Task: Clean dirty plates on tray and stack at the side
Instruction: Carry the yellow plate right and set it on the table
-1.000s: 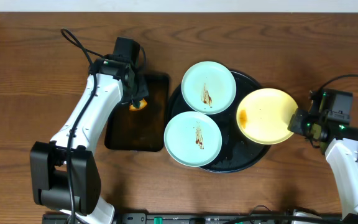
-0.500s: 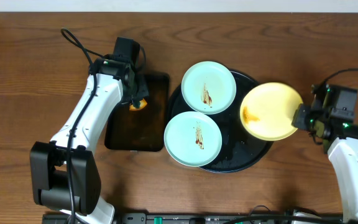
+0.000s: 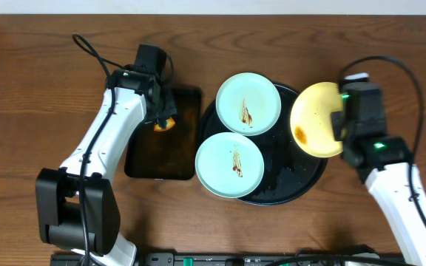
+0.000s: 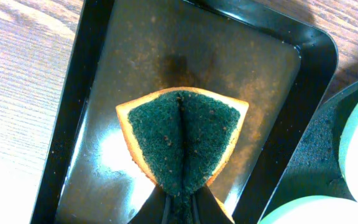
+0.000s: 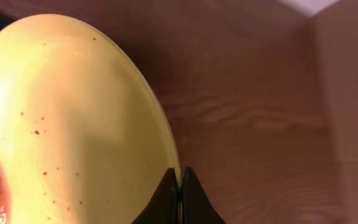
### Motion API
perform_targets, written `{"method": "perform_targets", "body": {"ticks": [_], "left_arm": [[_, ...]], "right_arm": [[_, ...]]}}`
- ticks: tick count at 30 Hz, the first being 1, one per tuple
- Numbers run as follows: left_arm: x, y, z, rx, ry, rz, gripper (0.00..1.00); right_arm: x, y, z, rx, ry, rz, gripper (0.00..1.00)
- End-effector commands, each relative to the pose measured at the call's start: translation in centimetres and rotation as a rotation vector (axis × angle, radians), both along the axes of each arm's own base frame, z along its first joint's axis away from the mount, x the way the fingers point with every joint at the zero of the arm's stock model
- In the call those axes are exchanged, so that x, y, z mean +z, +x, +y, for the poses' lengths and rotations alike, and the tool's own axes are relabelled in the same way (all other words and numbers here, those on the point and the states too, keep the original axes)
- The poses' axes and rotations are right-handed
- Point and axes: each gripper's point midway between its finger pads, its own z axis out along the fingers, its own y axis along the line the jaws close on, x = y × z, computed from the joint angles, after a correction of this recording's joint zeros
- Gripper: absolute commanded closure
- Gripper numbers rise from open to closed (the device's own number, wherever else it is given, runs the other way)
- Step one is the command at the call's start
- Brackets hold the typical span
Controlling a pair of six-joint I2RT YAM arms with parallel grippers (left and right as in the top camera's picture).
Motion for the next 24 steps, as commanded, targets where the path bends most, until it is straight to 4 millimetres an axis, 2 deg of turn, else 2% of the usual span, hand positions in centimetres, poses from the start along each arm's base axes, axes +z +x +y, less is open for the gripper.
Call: {"method": "perform_targets", "body": {"ticks": [1, 6, 9, 11, 16, 22, 24], "left_arm": [[0.7, 0.1, 0.1, -0.006, 0.004, -0.017, 0.93], [0.7, 0.1, 0.1, -0.006, 0.004, -0.016, 0.93], [0.7, 0.1, 0.1, -0.006, 0.004, -0.016, 0.93], [0.7, 0.1, 0.1, -0.006, 0.004, -0.016, 0.93], [0.7, 0.1, 0.1, -0.006, 0.004, -0.016, 0.93], [0.7, 0.1, 0.1, -0.006, 0.005, -0.017, 0.93], [0.7, 0.1, 0.1, -0.006, 0.004, -0.017, 0.93]], "right_arm": [[3.2, -0.6, -0.7, -0.066, -0.236, -0.060, 0.99], [6.0, -1.3, 1.7, -0.081, -0.392, -0.158, 0.99], [6.6, -1.5, 3.2, -0.061, -0.419, -0.194, 0.99], [7.0, -1.7, 3.5, -0.069, -0.453, -0.205, 0.99], [6.6, -1.7, 4.6, -0.056, -0.504, -0.201, 0.99], [5.4, -1.5, 7.0, 0.024, -0.540, -0.173, 0.99], [5.5, -1.5, 7.0, 0.019, -0.568, -0.169, 0.99]]}}
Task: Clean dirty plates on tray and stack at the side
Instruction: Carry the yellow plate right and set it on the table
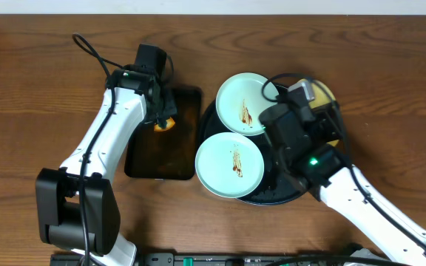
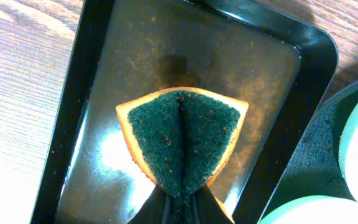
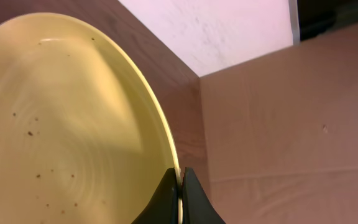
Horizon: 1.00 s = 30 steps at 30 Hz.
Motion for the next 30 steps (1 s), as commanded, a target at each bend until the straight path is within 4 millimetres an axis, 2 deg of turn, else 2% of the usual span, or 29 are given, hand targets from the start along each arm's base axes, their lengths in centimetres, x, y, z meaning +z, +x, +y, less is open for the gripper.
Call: {"method": "perform_targets", "body": {"ticks": [1, 4, 7, 10, 15, 18, 23, 30], "left_arm": [[0.7, 0.1, 0.1, -0.006, 0.004, -0.016, 0.93], [0.7, 0.1, 0.1, -0.006, 0.004, -0.017, 0.93], [0.6, 0.0, 0.1, -0.006, 0.004, -0.015, 0.92], [0.6, 0.0, 0.1, -0.006, 0.005, -0.013, 0.92], [0.6, 0.0, 0.1, -0.006, 0.005, -0.014, 0.93], [0.6, 0.0, 0.2, -0.006, 0.005, -0.013, 0.93], [0.6, -0.1, 0.2, -0.006, 0.006, -0.009, 0.93], [0.6, -0.2, 0.2, -0.006, 0.006, -0.007, 0.93]], "right_arm": [[1.3, 0.0, -0.2, -0.035, -0.046, -0.045, 0.99], [0.9, 0.6, 0.9, 0.013, 0.009, -0.038, 0.99], [1.3, 0.6, -0.8, -0.059, 0.029, -0.084, 0.99], [-0.4, 1.2, -0.9, -0.035, 0.145, -0.040, 0.99], [-0.8, 1.5, -3.0, -0.121, 0.233, -0.086, 0.99], [-2.0, 2.1, -4.8, -0.173, 0.342, -0.085, 0.99], [-4.5, 3.2, -9.3, -0.280, 0.618, -0.074, 0.99], [-6.9, 2.6, -15.9, -0.445, 0.971, -0.112, 0.99]]}}
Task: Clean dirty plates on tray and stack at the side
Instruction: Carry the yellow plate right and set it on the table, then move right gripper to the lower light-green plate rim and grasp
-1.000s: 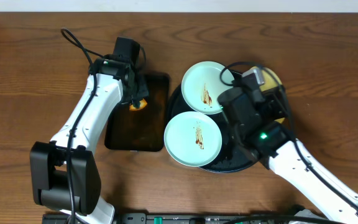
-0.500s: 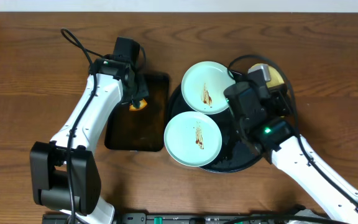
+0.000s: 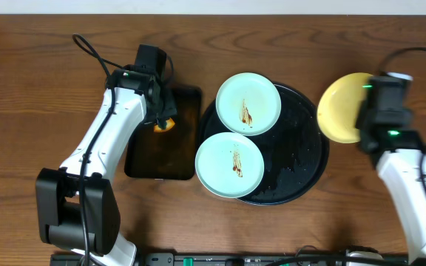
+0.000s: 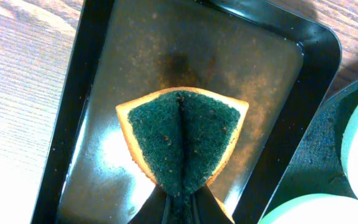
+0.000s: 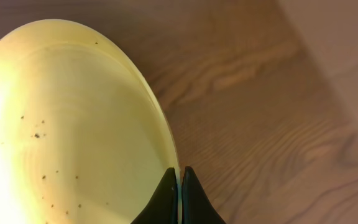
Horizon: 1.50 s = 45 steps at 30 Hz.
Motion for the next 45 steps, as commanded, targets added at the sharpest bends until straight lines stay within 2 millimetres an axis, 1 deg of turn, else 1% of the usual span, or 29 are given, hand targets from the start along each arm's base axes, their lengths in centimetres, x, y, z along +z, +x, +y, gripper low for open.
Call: {"method": "perform_targets", "body": {"ticks": [1, 6, 10, 13, 15, 17, 19, 20, 22, 23, 25, 27, 29, 31, 32, 33, 35, 38, 42, 45], "left_arm": [[0.6, 0.0, 0.1, -0.006, 0.005, -0.015, 0.93], [0.6, 0.0, 0.1, -0.006, 0.005, -0.015, 0.93], [0.6, -0.1, 0.2, -0.006, 0.006, -0.010, 0.92], [0.6, -0.2, 0.2, -0.006, 0.006, -0.007, 0.93], [0.6, -0.2, 0.2, -0.006, 0.006, -0.006, 0.93], [0.6, -0.2, 0.2, -0.006, 0.007, -0.004, 0.93], [0.6, -0.3, 0.2, -0.006, 0.007, -0.003, 0.93], [0.6, -0.3, 0.2, -0.006, 0.007, -0.003, 0.93], [0.6, -0.3, 0.2, -0.006, 0.007, -0.003, 0.93], [0.6, -0.3, 0.2, -0.006, 0.007, -0.003, 0.93], [0.6, -0.3, 0.2, -0.006, 0.007, -0.003, 0.92], [0.6, -0.3, 0.2, -0.006, 0.007, -0.003, 0.93], [0.6, -0.2, 0.2, -0.006, 0.007, -0.004, 0.92], [0.6, -0.2, 0.2, -0.006, 0.007, -0.004, 0.93], [0.6, -0.2, 0.2, -0.007, 0.007, -0.004, 0.93], [0.6, -0.2, 0.2, -0.007, 0.007, -0.004, 0.92], [0.6, -0.2, 0.2, -0.007, 0.007, -0.004, 0.93], [0.6, -0.2, 0.2, -0.007, 0.007, -0.004, 0.93], [0.6, -0.2, 0.2, -0.007, 0.007, -0.004, 0.93], [0.6, -0.2, 0.2, -0.007, 0.007, -0.004, 0.93]], "right_arm": [[-0.7, 0.5, -0.9, -0.046, 0.247, -0.086, 0.99], [-2.2, -1.2, -5.6, -0.228, 0.320, -0.105, 0.99], [-4.5, -2.4, -8.2, -0.320, 0.336, -0.061, 0.99], [-6.3, -2.8, -9.7, -0.376, 0.353, -0.039, 0.99], [-7.3, -2.6, -10.4, -0.396, 0.378, -0.048, 0.99], [-8.1, -2.3, -10.7, -0.396, 0.405, -0.050, 0.99], [-8.5, -1.9, -10.4, -0.379, 0.440, -0.055, 0.97], [-8.4, -1.7, -10.2, -0.367, 0.454, -0.063, 0.91], [-8.0, -0.8, -9.3, -0.322, 0.499, -0.091, 0.68], [-7.8, -0.5, -9.0, -0.303, 0.518, -0.102, 0.63], [-6.9, 0.0, -8.2, -0.262, 0.552, -0.131, 0.60], [-5.6, 0.7, -7.1, -0.189, 0.580, -0.164, 0.59], [-4.0, 1.4, -5.5, -0.107, 0.613, -0.197, 0.59], [-2.5, 2.0, -3.0, 0.000, 0.669, -0.220, 0.59], [-1.8, 2.1, -1.3, 0.062, 0.708, -0.222, 0.59], [-1.3, 2.2, 0.4, 0.111, 0.743, -0.217, 0.59], [-1.0, 2.0, 3.5, 0.204, 0.790, -0.180, 0.59], [-2.1, 0.9, 8.2, 0.314, 0.826, -0.056, 0.58], [-4.3, -1.8, 15.1, 0.510, 0.825, 0.154, 0.55], [-5.9, -3.4, 18.7, 0.597, 0.809, 0.266, 0.50]]}}
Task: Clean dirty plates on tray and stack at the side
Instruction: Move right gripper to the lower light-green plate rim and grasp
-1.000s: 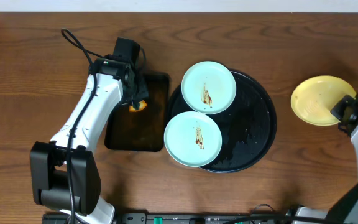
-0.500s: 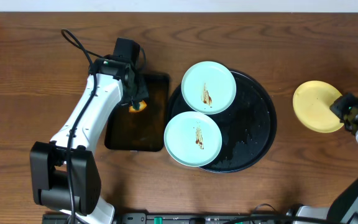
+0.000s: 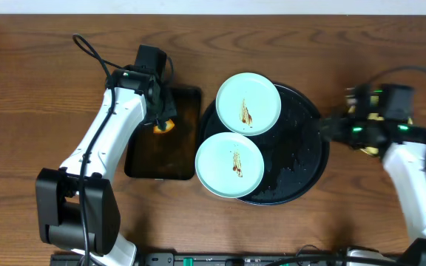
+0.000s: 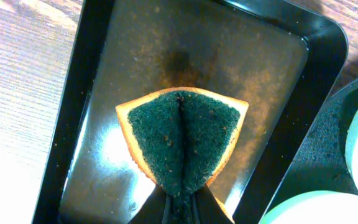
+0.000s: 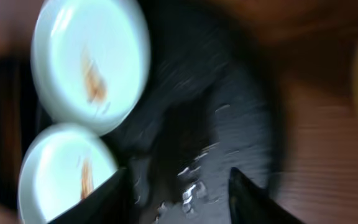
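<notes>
Two pale blue plates, each with a brown smear, lie on the round black tray [image 3: 299, 168]: one at the back [image 3: 248, 103], one at the front [image 3: 230, 165]. My left gripper [image 3: 161, 118] is shut on a folded green-and-orange sponge [image 4: 182, 140] above the rectangular black tray [image 4: 73, 112]. My right gripper [image 5: 178, 179] is open and empty, low over the round tray's right rim [image 5: 272, 124] and pointing left at the plates. The yellow plate shows only as a sliver at the right edge of the blurred right wrist view. In the overhead view my right arm covers most of it.
The rectangular tray's floor [image 3: 154, 155] looks wet and speckled. The round tray's right half is bare and wet. Brown wooden table [image 3: 35, 89] stretches left of the left arm and right of the round tray. Black cables loop behind both arms.
My right gripper has let go of the yellow plate, opened, and now points left over the round tray's right rim. The left gripper and sponge have not moved.
My right gripper held the yellow plate by its rim at the round tray's right edge, with a brown smear showing. It then held it tilted up over the tray, then over the table to the right. Now the plate is released there. The left gripper held the sponge throughout.
</notes>
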### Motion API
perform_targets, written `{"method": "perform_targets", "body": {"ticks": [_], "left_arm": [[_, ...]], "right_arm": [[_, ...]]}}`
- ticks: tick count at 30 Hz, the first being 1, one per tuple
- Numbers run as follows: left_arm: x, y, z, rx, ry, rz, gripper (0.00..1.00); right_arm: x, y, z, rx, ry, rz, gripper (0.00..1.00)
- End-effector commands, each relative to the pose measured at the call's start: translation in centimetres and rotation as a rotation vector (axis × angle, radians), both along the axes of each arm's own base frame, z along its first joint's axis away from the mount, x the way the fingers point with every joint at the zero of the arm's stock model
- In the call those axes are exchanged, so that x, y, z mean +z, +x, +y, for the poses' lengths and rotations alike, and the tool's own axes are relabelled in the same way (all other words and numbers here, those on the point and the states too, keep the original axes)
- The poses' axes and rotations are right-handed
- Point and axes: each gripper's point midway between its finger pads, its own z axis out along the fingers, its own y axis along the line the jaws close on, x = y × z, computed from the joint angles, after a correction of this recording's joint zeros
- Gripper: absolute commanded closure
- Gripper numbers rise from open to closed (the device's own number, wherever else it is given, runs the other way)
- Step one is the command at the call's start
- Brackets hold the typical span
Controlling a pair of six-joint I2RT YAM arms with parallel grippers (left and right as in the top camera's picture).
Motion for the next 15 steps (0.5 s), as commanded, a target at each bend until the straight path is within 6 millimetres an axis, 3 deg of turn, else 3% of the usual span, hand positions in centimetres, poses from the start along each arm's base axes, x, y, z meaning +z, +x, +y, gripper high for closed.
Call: {"method": "perform_targets", "body": {"ticks": [1, 5, 11, 15], "left_arm": [[0.7, 0.1, 0.1, -0.007, 0.004, -0.018, 0.93], [0.7, 0.1, 0.1, -0.007, 0.004, -0.017, 0.93], [0.6, 0.0, 0.1, -0.007, 0.004, -0.013, 0.92], [0.6, -0.2, -0.5, -0.021, -0.019, -0.006, 0.93]], "right_arm": [[-1.8, -1.8, 4.3, 0.187, -0.015, 0.040, 0.50], [-4.3, -4.0, 7.9, 0.305, -0.029, 0.124, 0.55], [-8.5, -6.2, 10.5, 0.334, -0.056, 0.266, 0.58], [-9.5, -6.5, 11.3, 0.337, -0.054, 0.292, 0.60]]}}
